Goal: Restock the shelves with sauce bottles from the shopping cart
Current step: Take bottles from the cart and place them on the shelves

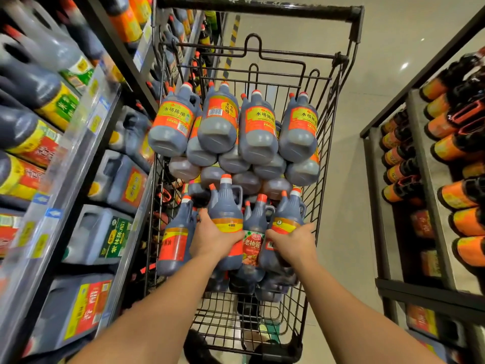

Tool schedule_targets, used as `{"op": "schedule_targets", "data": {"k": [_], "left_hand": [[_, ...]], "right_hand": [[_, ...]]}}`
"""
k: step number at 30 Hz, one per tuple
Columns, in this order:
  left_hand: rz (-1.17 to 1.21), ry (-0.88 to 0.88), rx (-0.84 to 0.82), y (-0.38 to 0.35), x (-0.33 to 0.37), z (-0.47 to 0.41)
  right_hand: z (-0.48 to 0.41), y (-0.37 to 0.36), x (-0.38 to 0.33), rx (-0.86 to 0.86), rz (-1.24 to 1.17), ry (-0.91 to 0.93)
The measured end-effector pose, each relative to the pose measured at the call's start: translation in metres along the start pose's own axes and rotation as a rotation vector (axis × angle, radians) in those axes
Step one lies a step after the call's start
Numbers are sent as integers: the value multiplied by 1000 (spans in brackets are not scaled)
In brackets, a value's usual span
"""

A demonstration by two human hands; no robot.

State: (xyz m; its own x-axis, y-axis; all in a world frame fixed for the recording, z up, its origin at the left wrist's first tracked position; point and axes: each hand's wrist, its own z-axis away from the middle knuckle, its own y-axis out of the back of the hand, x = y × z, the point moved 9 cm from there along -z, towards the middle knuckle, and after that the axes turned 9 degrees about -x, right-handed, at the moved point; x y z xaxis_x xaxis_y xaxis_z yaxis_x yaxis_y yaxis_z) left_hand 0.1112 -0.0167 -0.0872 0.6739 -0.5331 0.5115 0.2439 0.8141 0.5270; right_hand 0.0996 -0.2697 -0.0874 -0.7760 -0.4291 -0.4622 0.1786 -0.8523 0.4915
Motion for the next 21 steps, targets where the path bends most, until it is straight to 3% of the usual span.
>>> {"op": "schedule_targets", "data": {"k": [8, 21], "left_hand": [[124, -149, 82, 44, 4, 38], [300, -542, 279, 153, 25, 155]], "right_hand": [[45, 9, -23, -25, 8, 184], [180, 21, -113, 130, 72, 613]]}}
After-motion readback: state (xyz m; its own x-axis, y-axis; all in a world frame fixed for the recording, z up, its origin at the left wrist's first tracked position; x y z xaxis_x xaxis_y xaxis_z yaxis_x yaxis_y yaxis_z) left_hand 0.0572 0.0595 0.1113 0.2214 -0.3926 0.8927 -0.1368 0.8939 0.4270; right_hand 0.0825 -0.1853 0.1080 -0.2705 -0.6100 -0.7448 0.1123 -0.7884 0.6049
